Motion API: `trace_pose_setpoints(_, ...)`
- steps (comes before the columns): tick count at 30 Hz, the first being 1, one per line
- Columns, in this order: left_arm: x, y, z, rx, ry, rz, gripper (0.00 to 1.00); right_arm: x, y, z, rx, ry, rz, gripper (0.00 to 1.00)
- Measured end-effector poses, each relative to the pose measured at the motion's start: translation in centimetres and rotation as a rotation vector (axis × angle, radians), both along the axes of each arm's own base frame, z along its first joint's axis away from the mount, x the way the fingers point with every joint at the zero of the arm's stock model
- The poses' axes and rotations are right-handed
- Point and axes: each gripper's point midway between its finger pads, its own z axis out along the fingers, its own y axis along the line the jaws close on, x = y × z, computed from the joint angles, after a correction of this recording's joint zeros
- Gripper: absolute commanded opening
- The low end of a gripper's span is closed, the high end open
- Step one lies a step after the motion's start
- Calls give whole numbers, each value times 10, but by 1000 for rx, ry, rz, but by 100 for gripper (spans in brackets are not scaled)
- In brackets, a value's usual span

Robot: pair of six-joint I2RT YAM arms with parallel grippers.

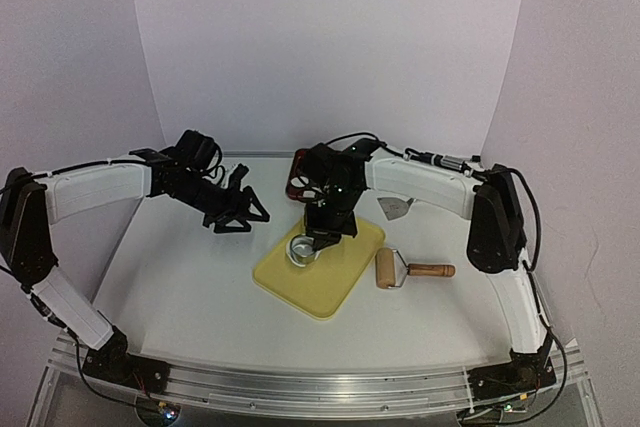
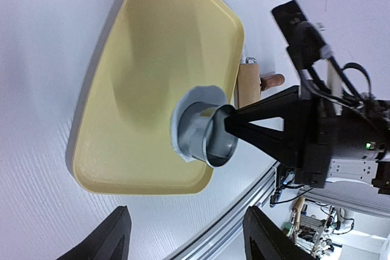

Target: Roll out the dumpling wrappers from the dough

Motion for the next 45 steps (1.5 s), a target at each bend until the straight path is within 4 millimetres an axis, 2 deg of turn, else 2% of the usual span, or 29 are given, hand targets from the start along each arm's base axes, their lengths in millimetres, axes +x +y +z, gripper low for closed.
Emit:
trace_pose_setpoints(4, -11, 1, -19, -18, 83, 25, 59, -6, -8, 17, 12, -21, 20, 0)
trace_pose_setpoints(7, -14, -3, -26, -51, 132, 32, 54, -13, -17, 16, -4, -15, 36, 0)
trace_pose_setpoints(13, -13, -20, -53, -73, 213, 15, 52, -24, -32, -6, -63, 31, 44, 0)
trace_pose_setpoints(18, -29, -43, -78, -55, 281, -42, 47, -28, -46, -22, -100, 70, 32, 0)
trace_pose_setpoints(24, -38, -65, -89, -75, 330, -95, 43, -30, -62, -37, -112, 135, -1, 0)
trace_pose_setpoints(33, -39, -89, -121, -70, 407, -142, 36, -24, -59, -36, -72, 146, -14, 0)
trace_pose_setpoints(39, -35, -104, -126, -85, 418, -168, 31, -25, -56, -34, -54, 154, -2, 0)
trace_pose_setpoints(45, -35, -107, -130, -93, 443, -165, 25, -26, -54, -36, -46, 162, 13, 0)
